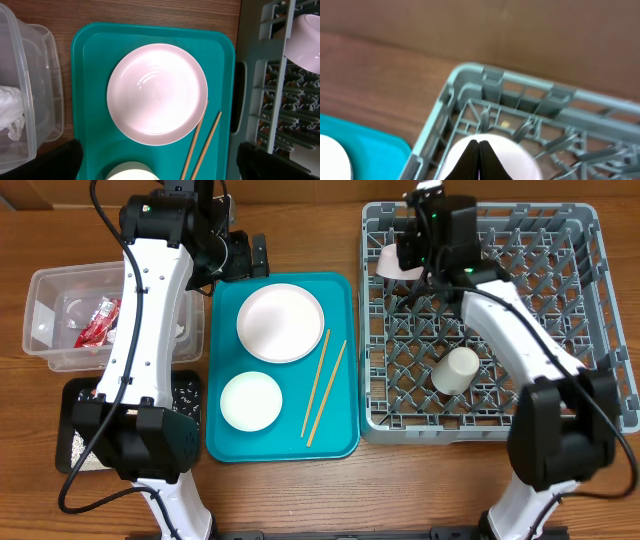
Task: Sort waste into correct bins and load items into the dishwasher
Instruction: 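Open the right gripper and raise it off the pink plate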
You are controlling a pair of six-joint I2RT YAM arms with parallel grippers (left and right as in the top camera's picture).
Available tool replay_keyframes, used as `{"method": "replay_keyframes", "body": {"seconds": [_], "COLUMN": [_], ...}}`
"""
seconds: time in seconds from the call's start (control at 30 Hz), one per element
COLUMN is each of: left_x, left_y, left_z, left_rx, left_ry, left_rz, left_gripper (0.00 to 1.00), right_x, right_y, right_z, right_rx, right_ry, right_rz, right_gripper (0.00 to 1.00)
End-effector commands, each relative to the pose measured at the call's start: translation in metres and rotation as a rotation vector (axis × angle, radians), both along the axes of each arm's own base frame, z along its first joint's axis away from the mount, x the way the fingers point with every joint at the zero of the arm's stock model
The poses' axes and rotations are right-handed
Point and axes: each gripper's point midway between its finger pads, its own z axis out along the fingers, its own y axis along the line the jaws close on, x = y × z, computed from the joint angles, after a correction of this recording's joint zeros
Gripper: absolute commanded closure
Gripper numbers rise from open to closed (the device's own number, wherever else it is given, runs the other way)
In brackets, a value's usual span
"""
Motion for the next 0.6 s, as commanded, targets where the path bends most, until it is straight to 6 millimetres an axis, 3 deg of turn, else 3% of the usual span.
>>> {"method": "replay_keyframes", "body": {"seconds": [0.0, 0.33, 0.57], "left_x": [0.001, 0.001, 0.001], "left_y": [0.000, 0.000, 0.000], "left_z": [0.013, 0.013, 0.013], "left_rx": [0.008, 0.008, 0.008], "left_ry": [-0.039, -0.039, -0.039], "left_rz": [-0.009, -0.009, -0.009], "left_gripper": [0.00, 0.00, 0.00], "right_x": [-0.001, -0.033, -0.050], "right_y": [0.006, -0.001, -0.005], "right_z": [-0.018, -0.050, -0.030], "right_rx": [0.019, -0.024, -0.027], "right_ry": [0.043, 0.232, 0.250], "right_rz": [0.011, 0.008, 0.008], "right_gripper": [0.96, 0.93, 0.94]}}
